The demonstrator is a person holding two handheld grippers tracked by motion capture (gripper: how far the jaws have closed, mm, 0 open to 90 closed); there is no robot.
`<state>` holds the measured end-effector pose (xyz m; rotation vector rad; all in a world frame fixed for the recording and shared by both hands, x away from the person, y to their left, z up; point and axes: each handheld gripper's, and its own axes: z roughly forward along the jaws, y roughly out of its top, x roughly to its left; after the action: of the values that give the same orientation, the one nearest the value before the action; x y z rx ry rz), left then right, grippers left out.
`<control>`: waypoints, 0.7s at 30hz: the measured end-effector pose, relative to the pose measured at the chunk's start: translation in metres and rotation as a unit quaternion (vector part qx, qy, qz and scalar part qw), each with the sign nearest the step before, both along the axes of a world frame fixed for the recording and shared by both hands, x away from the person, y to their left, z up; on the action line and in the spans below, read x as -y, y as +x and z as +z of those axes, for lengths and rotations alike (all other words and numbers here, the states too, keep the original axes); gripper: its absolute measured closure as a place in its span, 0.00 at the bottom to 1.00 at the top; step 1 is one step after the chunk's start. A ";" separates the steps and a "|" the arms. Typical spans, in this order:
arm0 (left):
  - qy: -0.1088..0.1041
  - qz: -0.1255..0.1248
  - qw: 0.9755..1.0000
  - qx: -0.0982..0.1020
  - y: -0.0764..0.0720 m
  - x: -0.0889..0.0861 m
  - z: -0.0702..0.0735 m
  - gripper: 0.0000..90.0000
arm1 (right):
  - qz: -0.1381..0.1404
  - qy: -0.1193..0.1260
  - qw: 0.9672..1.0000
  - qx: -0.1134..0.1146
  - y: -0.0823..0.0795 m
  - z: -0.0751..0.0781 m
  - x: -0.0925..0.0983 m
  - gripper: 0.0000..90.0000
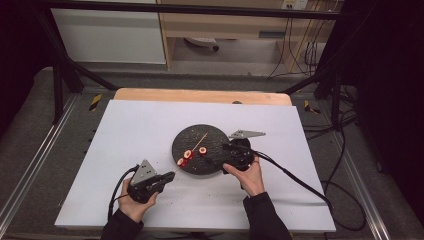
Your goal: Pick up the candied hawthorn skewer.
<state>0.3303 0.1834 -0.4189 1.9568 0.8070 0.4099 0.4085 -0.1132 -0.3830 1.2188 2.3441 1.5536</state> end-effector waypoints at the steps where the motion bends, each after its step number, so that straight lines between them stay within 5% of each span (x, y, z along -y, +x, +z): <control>1: 0.000 -0.001 1.000 0.001 0.000 0.002 0.000 0.98 | 0.002 0.003 1.000 -0.001 -0.001 0.000 0.000 0.06; 12: 0.003 -0.020 1.000 0.005 -0.002 0.024 0.004 0.98 | 0.016 0.032 0.999 -0.011 -0.005 -0.003 -0.004 0.17; 21: 0.004 -0.034 0.999 0.010 -0.004 0.038 0.006 0.98 | 0.016 0.057 0.998 -0.018 -0.005 -0.003 -0.006 0.44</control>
<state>0.3267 0.1454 -0.4133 1.9778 0.7249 0.3919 0.4036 -0.1075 -0.3861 1.2473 2.3373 1.7120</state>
